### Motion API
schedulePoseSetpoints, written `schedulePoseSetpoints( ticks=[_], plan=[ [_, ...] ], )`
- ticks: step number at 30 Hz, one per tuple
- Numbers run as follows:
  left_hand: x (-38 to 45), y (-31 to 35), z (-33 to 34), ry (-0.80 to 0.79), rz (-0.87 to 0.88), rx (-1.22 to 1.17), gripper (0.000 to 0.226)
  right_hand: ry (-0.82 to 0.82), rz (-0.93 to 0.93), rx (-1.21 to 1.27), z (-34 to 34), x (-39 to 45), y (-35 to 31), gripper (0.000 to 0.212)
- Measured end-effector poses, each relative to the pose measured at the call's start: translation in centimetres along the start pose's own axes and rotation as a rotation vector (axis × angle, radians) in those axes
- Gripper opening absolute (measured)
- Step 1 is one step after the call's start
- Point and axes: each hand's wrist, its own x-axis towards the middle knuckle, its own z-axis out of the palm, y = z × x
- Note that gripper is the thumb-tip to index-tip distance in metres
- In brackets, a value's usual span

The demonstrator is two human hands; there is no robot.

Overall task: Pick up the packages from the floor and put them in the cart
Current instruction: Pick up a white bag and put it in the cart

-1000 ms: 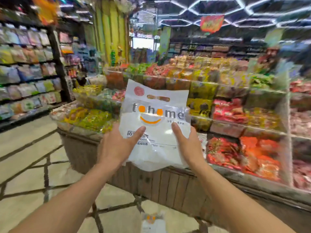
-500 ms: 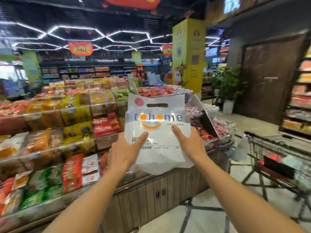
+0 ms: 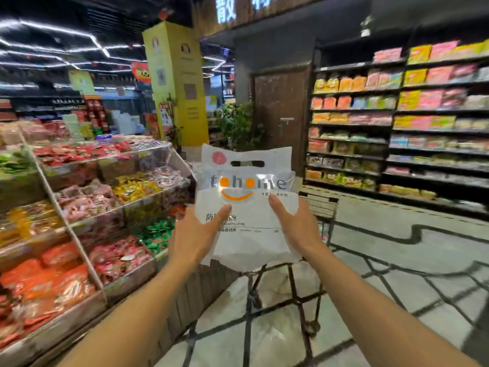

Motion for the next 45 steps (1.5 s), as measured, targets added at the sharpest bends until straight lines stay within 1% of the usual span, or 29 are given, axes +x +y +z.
schedulePoseSetpoints(
  ticks=[2, 3, 5, 9, 13, 15, 22, 25, 27, 30, 32, 34, 35, 38, 40, 43, 45],
  plan=[
    [1.5, 1.9, 4.4, -0.053, 0.038, -0.025, 0.090, 0.055, 0.053, 0.001, -3.0, 2.1, 2.5, 0.078],
    [2.3, 2.8, 6.5, -0.079, 0.062, -0.032, 0.092, 0.083, 0.073, 0.009, -4.4, 3.1, 3.7, 0.076],
    [3.9, 4.3, 10.9, -0.127, 0.094, -0.034, 0.096, 0.129, 0.124, -0.003, -6.9, 5.1, 6.2, 0.079],
    [7.2, 6.4, 19.5, -0.210, 0.115, -0.088, 0.094, 0.188, 0.197, -0.026, -10.9, 9.9, 11.2, 0.080],
    [12.3, 8.3, 29.0, -0.309, 0.108, -0.179, 0.083, 0.256, 0.239, -0.088, -14.4, 16.6, 16.5, 0.081],
    [15.4, 9.2, 34.0, -0.339, 0.106, -0.209, 0.085, 0.292, 0.264, -0.120, -16.0, 20.2, 18.8, 0.083],
    [24.7, 13.5, 49.1, -0.467, 0.154, -0.170, 0.090, 0.391, 0.325, -0.203, -21.6, 32.5, 25.6, 0.096],
    [27.6, 15.2, 54.4, -0.528, 0.154, -0.148, 0.089, 0.413, 0.364, -0.195, -23.4, 36.6, 28.7, 0.090],
    [29.2, 16.2, 57.9, -0.552, 0.163, -0.146, 0.091, 0.419, 0.381, -0.187, -24.7, 39.6, 30.7, 0.084],
    [31.6, 17.3, 62.7, -0.540, 0.140, -0.147, 0.085, 0.394, 0.399, -0.182, -26.4, 44.2, 33.8, 0.087],
    [33.5, 18.1, 65.9, -0.529, 0.116, -0.134, 0.082, 0.380, 0.396, -0.185, -27.3, 47.7, 36.0, 0.097],
    [35.4, 18.6, 69.1, -0.510, 0.083, -0.125, 0.085, 0.354, 0.387, -0.171, -28.3, 51.4, 38.5, 0.109],
    [36.3, 18.8, 70.6, -0.497, 0.065, -0.119, 0.086, 0.333, 0.386, -0.163, -28.7, 53.2, 39.7, 0.107],
    [39.0, 19.5, 74.7, -0.467, 0.014, -0.051, 0.089, 0.259, 0.390, -0.125, -29.5, 58.7, 42.7, 0.084],
    [40.7, 19.9, 77.2, -0.443, -0.021, -0.023, 0.090, 0.211, 0.397, -0.096, -29.9, 62.4, 44.5, 0.078],
    [43.0, 19.7, 80.0, -0.396, -0.156, -0.064, 0.085, 0.121, 0.388, -0.064, -29.6, 67.5, 47.0, 0.081],
    [44.4, 18.9, 81.3, -0.367, -0.207, -0.045, 0.079, 0.059, 0.371, -0.044, -28.6, 70.3, 48.4, 0.090]
  ],
)
